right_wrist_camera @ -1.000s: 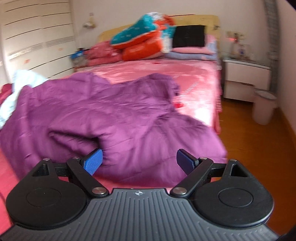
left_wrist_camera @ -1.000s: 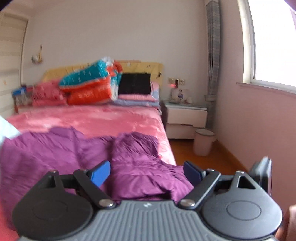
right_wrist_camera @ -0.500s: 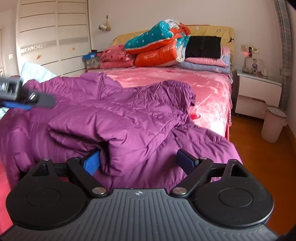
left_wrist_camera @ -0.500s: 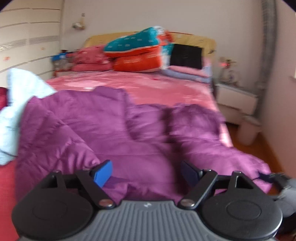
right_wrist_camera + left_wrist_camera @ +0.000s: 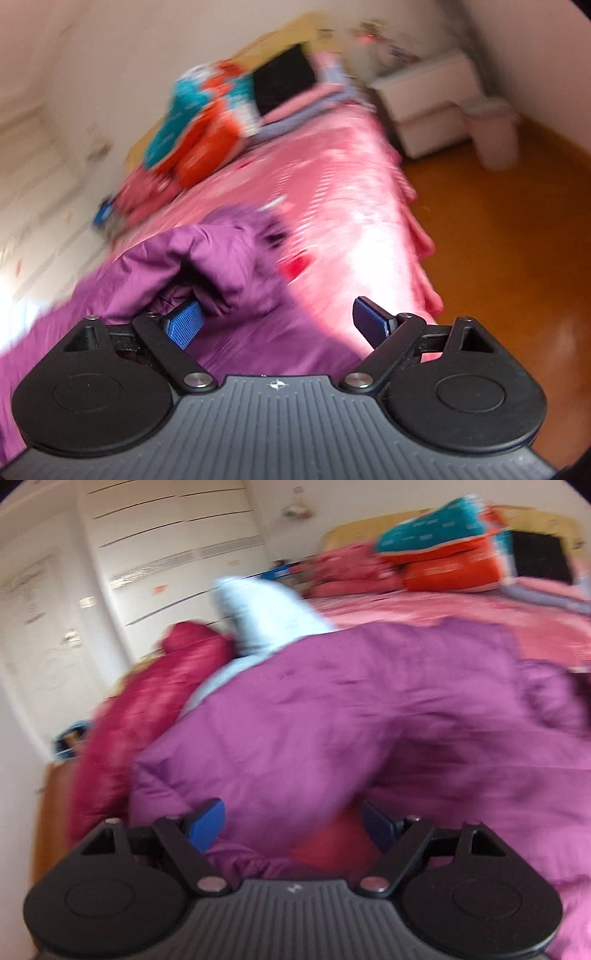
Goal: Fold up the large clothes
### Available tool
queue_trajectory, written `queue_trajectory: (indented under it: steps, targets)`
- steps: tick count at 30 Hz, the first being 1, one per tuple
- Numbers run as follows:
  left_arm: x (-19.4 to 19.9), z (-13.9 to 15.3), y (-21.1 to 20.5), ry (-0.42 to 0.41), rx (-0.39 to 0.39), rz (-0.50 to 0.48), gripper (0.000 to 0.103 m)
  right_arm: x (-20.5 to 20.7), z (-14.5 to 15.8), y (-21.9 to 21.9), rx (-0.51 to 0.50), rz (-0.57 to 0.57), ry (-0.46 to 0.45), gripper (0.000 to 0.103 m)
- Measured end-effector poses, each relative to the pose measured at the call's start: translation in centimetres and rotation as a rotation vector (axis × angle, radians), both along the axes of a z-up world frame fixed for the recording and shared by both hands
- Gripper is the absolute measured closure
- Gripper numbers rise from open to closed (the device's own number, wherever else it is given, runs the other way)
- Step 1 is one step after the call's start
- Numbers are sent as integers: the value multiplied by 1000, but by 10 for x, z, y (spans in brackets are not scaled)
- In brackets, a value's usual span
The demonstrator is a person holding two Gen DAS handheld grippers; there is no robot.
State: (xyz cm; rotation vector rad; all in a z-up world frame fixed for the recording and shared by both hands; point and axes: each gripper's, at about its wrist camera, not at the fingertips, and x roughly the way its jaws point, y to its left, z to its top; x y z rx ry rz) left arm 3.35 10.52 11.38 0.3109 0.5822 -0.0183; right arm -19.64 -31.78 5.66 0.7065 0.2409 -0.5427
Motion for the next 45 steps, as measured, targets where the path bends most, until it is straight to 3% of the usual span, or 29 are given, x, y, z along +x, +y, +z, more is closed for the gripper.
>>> queue_trajectory:
  steps: [3, 6, 11, 15, 17, 21, 25, 28, 32, 39, 45]
  targets:
    - [15, 4, 26, -8, 22, 70, 23, -10, -16, -38, 125, -125, -27, 0]
    - [21, 7, 35, -33, 81, 90, 23, -22, -31, -63, 198, -218, 3, 0]
    - [21, 2, 39, -30, 212, 34, 23, -42, -33, -76, 181, -336, 77, 0]
    - [4, 9, 46, -36, 192, -29, 22, -58, -33, -73, 177, -363, 70, 0]
    - [-6, 17, 51, -49, 156, -65, 21, -58, -32, -65, 158, -315, 64, 0]
    - [-29, 34, 65, -81, 87, -119, 19, -53, -28, -55, 147, -101, 3, 0]
    - [-56, 54, 81, -135, -33, -143, 19, -54, -32, -49, 224, 87, -14, 0]
    - [-74, 62, 81, -145, -124, -204, 19, -61, -40, -45, 310, 137, -24, 0]
    - [-90, 59, 57, -133, -212, -314, 19, -70, -38, -35, 353, 192, -31, 0]
    - [-94, 33, -4, -80, -237, -478, 19, -72, -18, 9, 184, 335, 54, 0]
    - [-66, -3, -20, 36, -244, -445, 19, -68, -10, 27, 89, 375, 118, 0]
